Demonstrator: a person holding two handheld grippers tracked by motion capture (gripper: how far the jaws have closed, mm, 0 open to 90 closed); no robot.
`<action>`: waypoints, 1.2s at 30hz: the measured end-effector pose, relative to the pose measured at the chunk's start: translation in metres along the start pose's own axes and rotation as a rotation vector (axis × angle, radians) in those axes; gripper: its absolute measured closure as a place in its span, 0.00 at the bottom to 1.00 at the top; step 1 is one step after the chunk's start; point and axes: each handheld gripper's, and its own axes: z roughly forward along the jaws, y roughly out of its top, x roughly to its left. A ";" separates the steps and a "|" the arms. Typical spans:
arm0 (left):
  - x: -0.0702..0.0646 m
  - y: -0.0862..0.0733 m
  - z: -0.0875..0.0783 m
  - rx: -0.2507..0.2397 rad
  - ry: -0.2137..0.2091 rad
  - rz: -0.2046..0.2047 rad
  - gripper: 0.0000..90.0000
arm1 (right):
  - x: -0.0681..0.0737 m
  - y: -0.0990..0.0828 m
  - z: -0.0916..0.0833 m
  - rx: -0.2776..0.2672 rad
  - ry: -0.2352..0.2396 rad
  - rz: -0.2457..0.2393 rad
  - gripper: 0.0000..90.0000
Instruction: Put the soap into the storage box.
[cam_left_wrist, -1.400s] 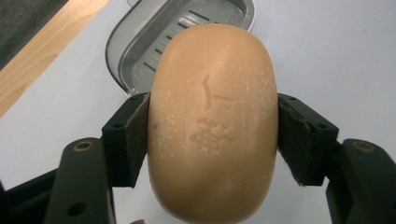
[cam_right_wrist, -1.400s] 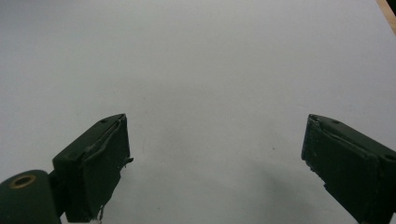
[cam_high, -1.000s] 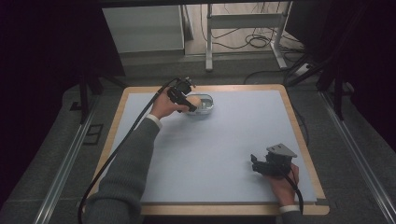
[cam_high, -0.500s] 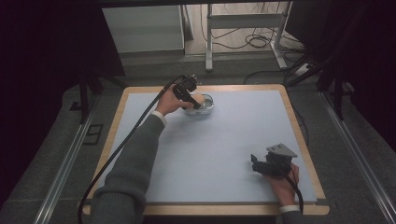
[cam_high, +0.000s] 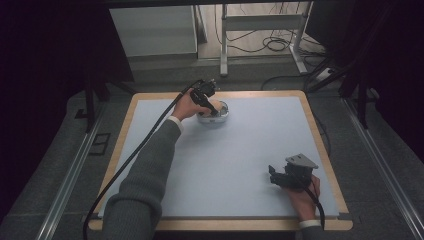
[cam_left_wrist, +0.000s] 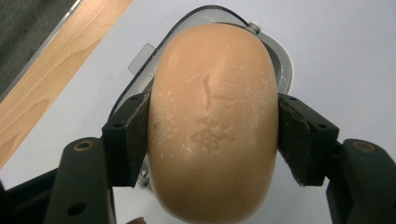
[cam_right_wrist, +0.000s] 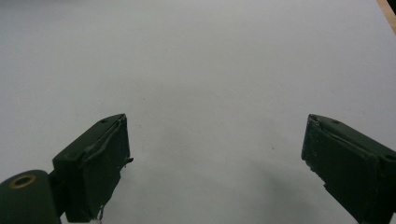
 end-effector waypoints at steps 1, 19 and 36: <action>0.000 0.000 0.002 0.003 -0.001 0.002 0.36 | 0.000 0.000 0.000 0.000 0.000 0.001 0.08; 0.002 -0.003 0.013 0.030 -0.021 -0.012 0.31 | 0.000 0.000 0.000 0.004 -0.003 0.000 0.08; -0.013 -0.016 -0.027 -0.095 -0.007 -0.015 0.25 | 0.001 0.000 0.000 0.005 -0.005 -0.004 0.08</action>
